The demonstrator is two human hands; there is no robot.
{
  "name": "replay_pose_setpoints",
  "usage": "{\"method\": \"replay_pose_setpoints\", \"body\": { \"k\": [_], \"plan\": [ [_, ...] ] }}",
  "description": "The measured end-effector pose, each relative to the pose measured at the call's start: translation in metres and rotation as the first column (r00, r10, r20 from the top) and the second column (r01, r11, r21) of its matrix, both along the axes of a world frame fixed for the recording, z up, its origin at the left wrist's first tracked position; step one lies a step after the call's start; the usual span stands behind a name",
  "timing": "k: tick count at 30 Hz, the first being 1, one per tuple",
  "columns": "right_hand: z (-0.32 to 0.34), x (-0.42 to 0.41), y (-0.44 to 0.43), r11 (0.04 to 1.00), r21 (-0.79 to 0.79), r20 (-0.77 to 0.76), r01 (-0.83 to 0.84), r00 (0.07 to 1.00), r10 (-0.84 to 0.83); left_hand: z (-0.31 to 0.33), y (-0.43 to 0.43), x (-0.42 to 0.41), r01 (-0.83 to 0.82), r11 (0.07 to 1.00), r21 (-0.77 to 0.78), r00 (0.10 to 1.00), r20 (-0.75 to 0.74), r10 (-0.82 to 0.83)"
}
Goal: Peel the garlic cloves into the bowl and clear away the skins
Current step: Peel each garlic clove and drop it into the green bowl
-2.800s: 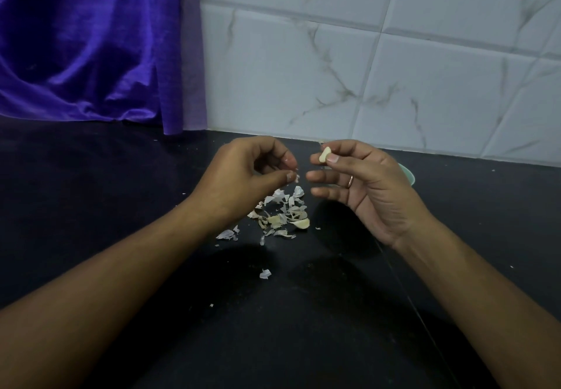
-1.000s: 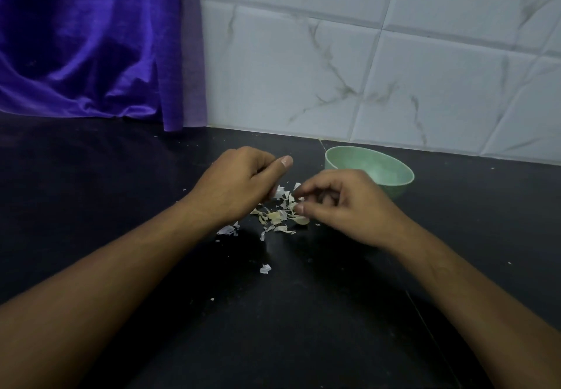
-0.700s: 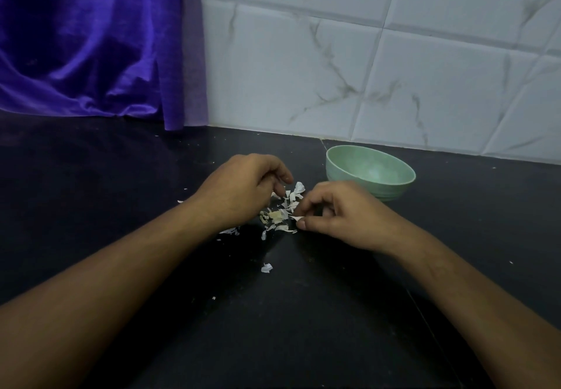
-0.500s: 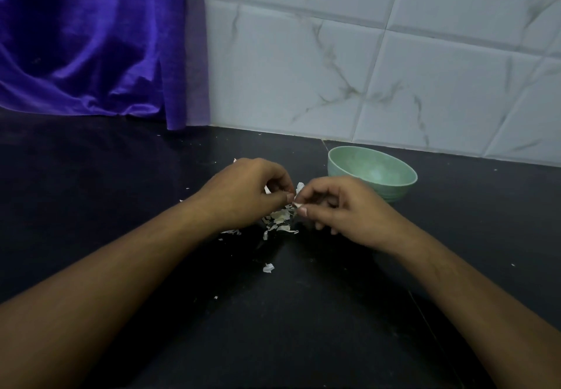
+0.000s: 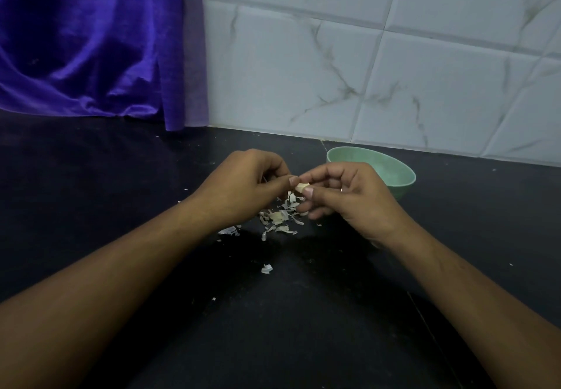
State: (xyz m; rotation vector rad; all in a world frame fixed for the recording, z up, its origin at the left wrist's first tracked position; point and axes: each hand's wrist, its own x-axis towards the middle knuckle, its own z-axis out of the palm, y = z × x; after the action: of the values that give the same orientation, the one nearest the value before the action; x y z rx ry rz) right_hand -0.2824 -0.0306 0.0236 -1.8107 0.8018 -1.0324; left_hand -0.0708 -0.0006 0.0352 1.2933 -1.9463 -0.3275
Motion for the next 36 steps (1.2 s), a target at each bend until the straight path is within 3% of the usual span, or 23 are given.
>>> {"method": "replay_pose_setpoints", "body": {
  "k": [7, 14, 20, 23, 28, 36],
  "plan": [
    [0.001, 0.001, 0.001, 0.998, 0.005, 0.053, 0.064, 0.997, -0.064, -0.005, -0.003, 0.000, 0.021, 1.000, 0.017, 1.000, 0.021, -0.021],
    [-0.002, 0.002, 0.001, 0.992, -0.086, 0.027, 0.089, 0.996, -0.087, -0.005, -0.001, -0.002, 0.068, 0.998, 0.018, 0.997, 0.038, -0.069],
    [-0.001, 0.001, 0.002, 0.991, -0.099, -0.001, 0.086, 0.996, -0.086, -0.006, -0.004, -0.002, 0.104, 0.989, 0.109, 0.983, -0.162, -0.086],
    [0.000, 0.000, 0.004, 0.977, -0.168, -0.076, 0.130, 0.987, -0.144, -0.006, -0.003, -0.004, 0.114, 0.982, 0.150, 0.978, -0.193, -0.085],
    [-0.002, 0.002, 0.005, 0.931, -0.324, -0.230, 0.167, 0.941, -0.249, -0.009, -0.004, -0.005, 0.005, 0.998, 0.069, 0.999, -0.036, -0.003],
    [-0.003, 0.008, 0.007, 0.915, -0.350, -0.304, 0.203, 0.899, -0.315, -0.009, 0.003, -0.011, -0.100, 0.993, -0.066, 0.981, 0.161, 0.110]
  ]
}}
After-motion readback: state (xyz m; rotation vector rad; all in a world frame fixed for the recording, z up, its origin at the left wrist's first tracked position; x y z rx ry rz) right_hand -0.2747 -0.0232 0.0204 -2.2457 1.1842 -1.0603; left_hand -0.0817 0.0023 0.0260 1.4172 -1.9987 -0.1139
